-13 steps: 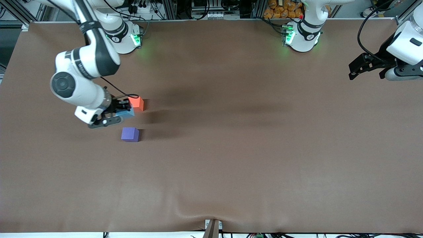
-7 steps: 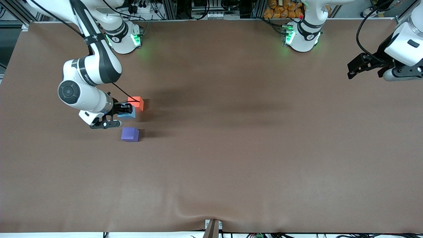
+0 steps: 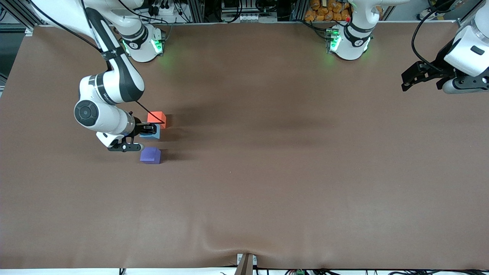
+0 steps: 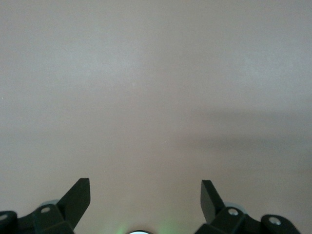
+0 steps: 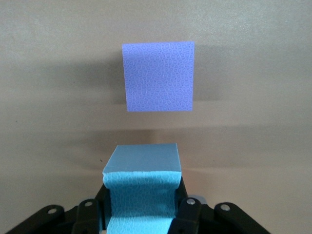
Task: Place blue block between orange and purple blocks
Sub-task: 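Lower the blue cube between the orange and purple cubes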
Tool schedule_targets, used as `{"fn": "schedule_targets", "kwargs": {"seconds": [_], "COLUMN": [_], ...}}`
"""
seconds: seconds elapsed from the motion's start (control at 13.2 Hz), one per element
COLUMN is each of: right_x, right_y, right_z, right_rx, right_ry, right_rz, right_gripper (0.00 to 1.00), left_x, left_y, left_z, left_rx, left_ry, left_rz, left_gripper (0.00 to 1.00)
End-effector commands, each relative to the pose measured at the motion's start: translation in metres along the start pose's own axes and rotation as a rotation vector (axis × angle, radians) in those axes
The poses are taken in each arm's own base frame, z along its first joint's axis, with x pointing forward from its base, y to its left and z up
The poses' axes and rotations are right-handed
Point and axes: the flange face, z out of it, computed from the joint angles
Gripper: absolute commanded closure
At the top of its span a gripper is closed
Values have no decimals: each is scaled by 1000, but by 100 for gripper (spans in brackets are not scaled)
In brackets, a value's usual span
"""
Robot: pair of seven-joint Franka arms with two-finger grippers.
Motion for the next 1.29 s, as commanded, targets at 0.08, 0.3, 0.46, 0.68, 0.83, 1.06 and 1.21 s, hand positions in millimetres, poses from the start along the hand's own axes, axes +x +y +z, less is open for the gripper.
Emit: {"fn": "schedule_targets", "kwargs": {"seconds": [0.08, 0.3, 0.46, 0.68, 0.83, 1.06, 1.21], "right_x": [1, 4, 8, 12, 14, 15, 15], "right_y": [0, 3, 7, 13, 17, 18, 14], "right_z": [12, 21, 28, 36, 42, 45, 50], "right_rx": [24, 28, 34, 36, 37, 39, 37], "right_ry": [6, 0, 6, 7, 4, 10, 10], "right_rz": [28, 38, 52, 64, 72, 75, 64], "right_gripper": [100, 100, 100, 100, 100, 100, 100], "left_x": [-1, -1, -1, -2, -3, -3, -3], "left_y": [1, 1, 1, 1, 1, 1, 1], "left_z": [-1, -1, -1, -2, -4, -3, -3], "left_rx": [2, 2, 2, 2, 2, 3, 3], "left_ry": [-7, -7, -7, -4, -2, -4, -4], "left_rz": [-13, -13, -13, -13, -13, -11, -11], "left_gripper": [0, 0, 0, 0, 0, 0, 0]}}
